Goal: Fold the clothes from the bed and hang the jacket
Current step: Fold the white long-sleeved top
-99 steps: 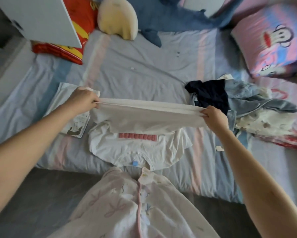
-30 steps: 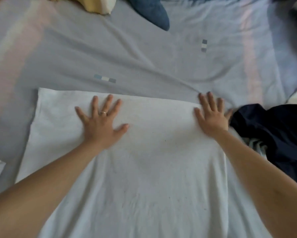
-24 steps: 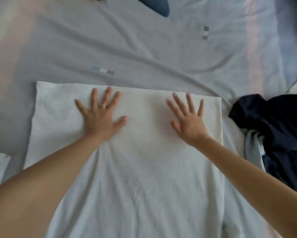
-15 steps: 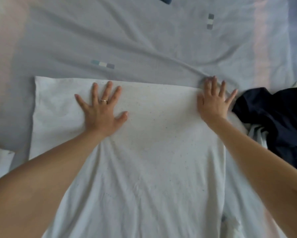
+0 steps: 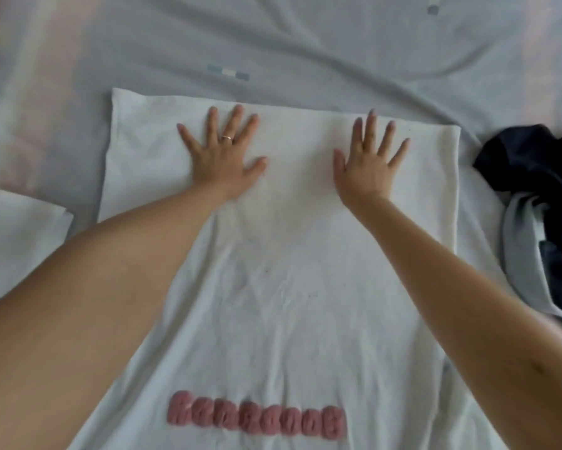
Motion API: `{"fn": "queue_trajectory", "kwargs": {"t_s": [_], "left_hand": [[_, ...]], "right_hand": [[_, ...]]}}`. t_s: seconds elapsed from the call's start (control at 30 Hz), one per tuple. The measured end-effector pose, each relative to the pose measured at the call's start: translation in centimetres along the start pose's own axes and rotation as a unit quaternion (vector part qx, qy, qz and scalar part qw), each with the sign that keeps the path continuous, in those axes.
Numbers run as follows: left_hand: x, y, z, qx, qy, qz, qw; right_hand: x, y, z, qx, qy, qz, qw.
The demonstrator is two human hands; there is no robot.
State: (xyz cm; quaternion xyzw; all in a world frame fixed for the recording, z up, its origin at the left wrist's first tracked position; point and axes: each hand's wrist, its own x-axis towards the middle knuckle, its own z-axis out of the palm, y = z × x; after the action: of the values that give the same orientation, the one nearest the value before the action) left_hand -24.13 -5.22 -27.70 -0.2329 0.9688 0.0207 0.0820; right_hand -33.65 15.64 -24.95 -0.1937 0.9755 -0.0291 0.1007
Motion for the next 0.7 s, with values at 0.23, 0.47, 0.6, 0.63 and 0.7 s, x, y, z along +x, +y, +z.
{"fn": "queue_trajectory", "kwargs": {"t_s": [0.23,0.47,0.6,0.63,0.7], "left_hand": [[-19.3,-1.3,2.6,-0.023,0.007,0.12,0.992],[-33.2,-8.3,4.6,-0.065,-0.035,-0.099,0.992],[-37.8,-5.6,3.5,-0.078,-0.067,0.028,0.994],[-39.1,-5.4,4.0,-0.049,-0.079,0.089,0.992],[-42.4,-6.5,5.3,-0.015,-0.114,0.124,0.986]], "right_hand": [[-21.4,8.5,4.6,-0.073,-0.052,-0.162,0.983],[-27.5,10.9,2.3,-0.077,-0.084,0.18,0.977],[-32.4,-1.2,2.7,-0.03,-0.093,-0.066,0.993],[-34.3,-4.2,3.2,-0.016,-0.121,-0.147,0.982],[-38.1,-7.2,4.9,-0.017,-0.192,-0.243,0.951]]}}
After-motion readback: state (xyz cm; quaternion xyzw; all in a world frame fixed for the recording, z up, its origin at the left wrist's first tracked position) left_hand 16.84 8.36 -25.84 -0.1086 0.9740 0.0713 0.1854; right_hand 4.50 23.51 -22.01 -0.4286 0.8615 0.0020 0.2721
